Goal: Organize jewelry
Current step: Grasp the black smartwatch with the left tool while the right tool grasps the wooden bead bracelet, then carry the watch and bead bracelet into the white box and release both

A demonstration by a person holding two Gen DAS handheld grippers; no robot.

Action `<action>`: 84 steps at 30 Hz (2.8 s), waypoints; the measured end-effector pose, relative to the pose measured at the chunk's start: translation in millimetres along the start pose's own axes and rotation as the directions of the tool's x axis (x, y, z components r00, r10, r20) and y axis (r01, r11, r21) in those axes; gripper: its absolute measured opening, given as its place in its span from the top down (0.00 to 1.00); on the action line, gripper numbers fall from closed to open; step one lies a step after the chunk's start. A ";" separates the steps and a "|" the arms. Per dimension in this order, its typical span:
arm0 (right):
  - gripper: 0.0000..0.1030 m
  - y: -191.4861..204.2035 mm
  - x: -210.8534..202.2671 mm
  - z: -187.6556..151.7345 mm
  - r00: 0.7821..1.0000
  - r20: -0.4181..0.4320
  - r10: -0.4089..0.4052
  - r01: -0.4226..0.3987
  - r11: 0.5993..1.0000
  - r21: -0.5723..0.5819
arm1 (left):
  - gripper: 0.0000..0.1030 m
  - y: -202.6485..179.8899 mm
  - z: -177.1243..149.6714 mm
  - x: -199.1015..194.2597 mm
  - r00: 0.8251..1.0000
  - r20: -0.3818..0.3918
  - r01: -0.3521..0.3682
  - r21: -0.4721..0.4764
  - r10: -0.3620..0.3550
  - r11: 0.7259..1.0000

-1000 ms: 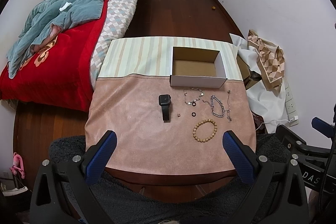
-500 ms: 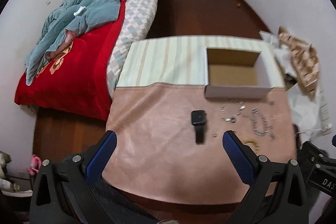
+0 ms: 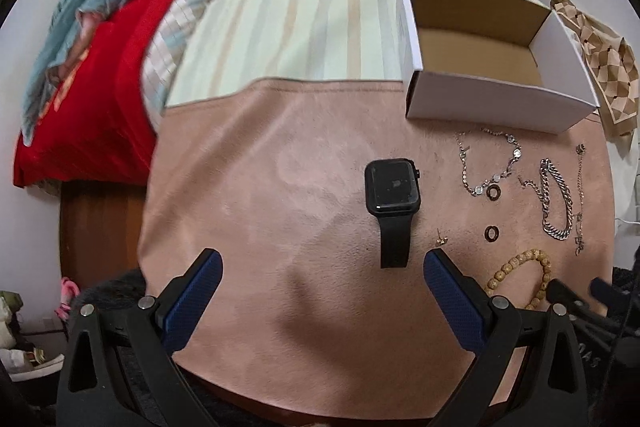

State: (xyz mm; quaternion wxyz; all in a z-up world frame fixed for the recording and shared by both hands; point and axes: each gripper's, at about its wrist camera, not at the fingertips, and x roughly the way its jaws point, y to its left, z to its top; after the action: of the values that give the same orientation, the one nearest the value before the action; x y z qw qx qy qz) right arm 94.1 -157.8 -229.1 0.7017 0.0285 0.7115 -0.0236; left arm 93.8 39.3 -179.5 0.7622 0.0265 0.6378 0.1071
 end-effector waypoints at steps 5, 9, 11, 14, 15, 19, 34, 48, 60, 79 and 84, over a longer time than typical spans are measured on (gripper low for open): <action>0.69 8.0 15.5 -3.9 1.000 -0.006 0.007 -0.007 1.000 -0.025 | 0.01 -2.3 1.8 17.4 0.999 -0.038 0.031 -0.007 -0.031 1.000; 0.91 4.8 11.0 -3.2 1.000 0.023 0.000 0.001 1.000 -0.031 | 0.01 -2.3 2.3 22.0 0.997 -0.039 0.060 -0.004 -0.060 0.998; 0.91 -6.3 8.8 -1.2 1.000 0.024 -0.014 0.014 1.000 -0.012 | 0.01 -3.5 2.0 23.6 0.997 -0.035 0.071 -0.003 -0.071 0.998; 0.91 -17.1 11.6 3.7 1.000 -0.012 0.002 -0.002 1.000 0.013 | 0.02 -9.7 5.9 28.5 0.995 -0.029 0.098 0.005 -0.098 0.995; 0.90 -19.0 11.4 4.9 1.000 -0.014 0.010 -0.009 1.000 0.020 | 0.10 -12.8 7.2 30.4 0.994 -0.026 0.104 0.014 -0.104 0.994; 0.89 -15.4 11.5 8.1 1.000 -0.015 -0.006 0.006 1.000 0.011 | 0.69 -21.9 12.2 41.4 0.991 -0.048 0.130 0.040 -0.129 0.991; 0.91 -9.7 -43.8 6.4 0.986 0.112 0.121 -0.119 0.993 -0.017 | 0.86 -15.2 10.6 -15.1 0.974 0.084 0.206 0.068 -0.211 0.976; 0.91 14.8 -178.1 76.2 0.905 0.346 0.248 -0.202 0.965 -0.164 | 0.86 1.1 86.4 -94.7 0.915 0.231 0.319 0.090 -0.331 0.944; 0.91 45.2 -111.4 190.4 0.940 0.229 0.254 -0.221 0.962 -0.160 | 0.86 -25.1 171.8 -19.9 0.935 0.111 0.331 0.076 -0.338 0.941; 0.55 25.8 -76.5 195.1 0.962 0.177 0.210 -0.193 0.975 -0.111 | 0.42 -43.2 192.1 -10.4 0.933 0.075 0.349 0.049 -0.352 0.936; 0.40 23.3 -96.0 177.9 0.961 0.264 0.078 -0.048 0.992 -0.118 | 0.10 -24.4 187.5 -33.3 0.946 0.175 0.271 0.040 -0.274 0.962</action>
State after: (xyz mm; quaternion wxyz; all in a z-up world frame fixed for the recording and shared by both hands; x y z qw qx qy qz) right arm 274.5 -148.3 -135.4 0.7923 0.0086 0.6091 0.0345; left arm 274.9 27.0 -117.0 0.8236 -0.0465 0.5652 -0.0071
